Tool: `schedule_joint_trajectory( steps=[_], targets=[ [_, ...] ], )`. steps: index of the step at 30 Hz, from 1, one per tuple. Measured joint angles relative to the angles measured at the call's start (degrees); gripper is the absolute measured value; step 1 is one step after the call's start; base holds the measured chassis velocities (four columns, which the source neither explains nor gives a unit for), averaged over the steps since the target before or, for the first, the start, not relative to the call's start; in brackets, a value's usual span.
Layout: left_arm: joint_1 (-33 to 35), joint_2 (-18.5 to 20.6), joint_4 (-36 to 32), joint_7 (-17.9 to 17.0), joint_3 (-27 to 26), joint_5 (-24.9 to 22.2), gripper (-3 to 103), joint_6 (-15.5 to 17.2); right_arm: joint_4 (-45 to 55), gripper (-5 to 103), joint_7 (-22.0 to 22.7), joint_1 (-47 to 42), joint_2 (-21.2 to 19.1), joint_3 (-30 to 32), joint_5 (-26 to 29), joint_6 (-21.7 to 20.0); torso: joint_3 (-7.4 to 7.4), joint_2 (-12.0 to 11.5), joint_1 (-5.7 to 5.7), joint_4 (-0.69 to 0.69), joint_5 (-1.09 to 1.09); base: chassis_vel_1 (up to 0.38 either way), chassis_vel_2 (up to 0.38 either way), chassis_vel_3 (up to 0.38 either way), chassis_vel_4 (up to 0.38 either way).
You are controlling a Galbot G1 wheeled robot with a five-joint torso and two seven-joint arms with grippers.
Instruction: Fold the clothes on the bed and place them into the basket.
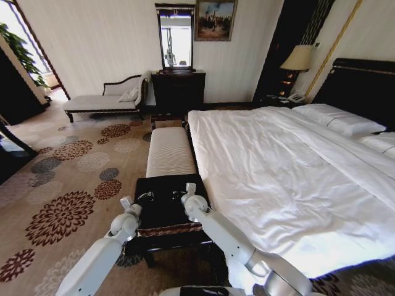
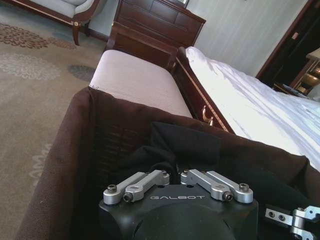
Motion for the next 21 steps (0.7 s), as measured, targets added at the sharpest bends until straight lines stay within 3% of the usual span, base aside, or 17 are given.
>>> schedule_joint_trajectory(
  steps=[5, 7, 9, 12, 15, 18, 21],
  targets=[
    [0.3, 0.3, -0.1, -0.6, 0.0, -0.1, 2, 0.8, 0.4, 4, 0.3, -0.2, -0.4, -0.2, 0.6, -0.6, 0.00, 0.0, 0.00, 0.01, 0.00, 0.000, 0.000, 0.000, 0.000],
    [0.3, 0.4, -0.2, -1.0, 0.0, 0.0, 5, 1.2, 0.5, 8, 0.3, -0.3, -0.4, -0.2, 0.7, -0.7, 0.00, 0.0, 0.00, 0.01, 0.00, 0.000, 0.000, 0.000, 0.000],
    [0.3, 0.3, -0.3, -2.4, 0.0, 0.6, 16, 2.4, 0.6, 19, 0.3, -0.4, -0.5, -0.2, 0.8, -0.8, 0.00, 0.0, -0.01, 0.01, 0.00, 0.000, 0.000, 0.000, 0.000],
    [0.4, 0.1, -0.1, -3.4, 0.0, 1.5, 21, 3.3, 0.7, 24, 0.2, -0.5, -0.5, -0.2, 1.0, -0.9, 0.00, 0.0, -0.01, 0.01, 0.00, 0.000, 0.000, 0.000, 0.000],
    [0.7, 0.1, -0.1, -4.1, -0.4, 1.9, 37, 4.1, 1.1, 40, 0.2, -0.7, -0.7, -0.2, 1.4, -1.0, 0.00, 0.0, -0.01, 0.01, 0.00, 0.000, 0.000, 0.000, 0.000],
    [1.0, 0.2, -0.4, -4.4, -0.6, 2.0, 43, 4.4, 1.2, 46, 0.3, -0.8, -0.7, -0.2, 1.4, -1.0, 0.00, 0.0, -0.01, 0.01, 0.00, 0.000, 0.000, 0.000, 0.000],
    [1.5, 0.4, -0.9, -4.7, -1.2, 2.0, 59, 5.0, 1.6, 61, 0.6, -1.3, -0.7, 0.0, 1.5, -1.0, -0.01, 0.0, -0.01, 0.00, 0.00, 0.000, 0.000, 0.000, 0.000]
  ],
)
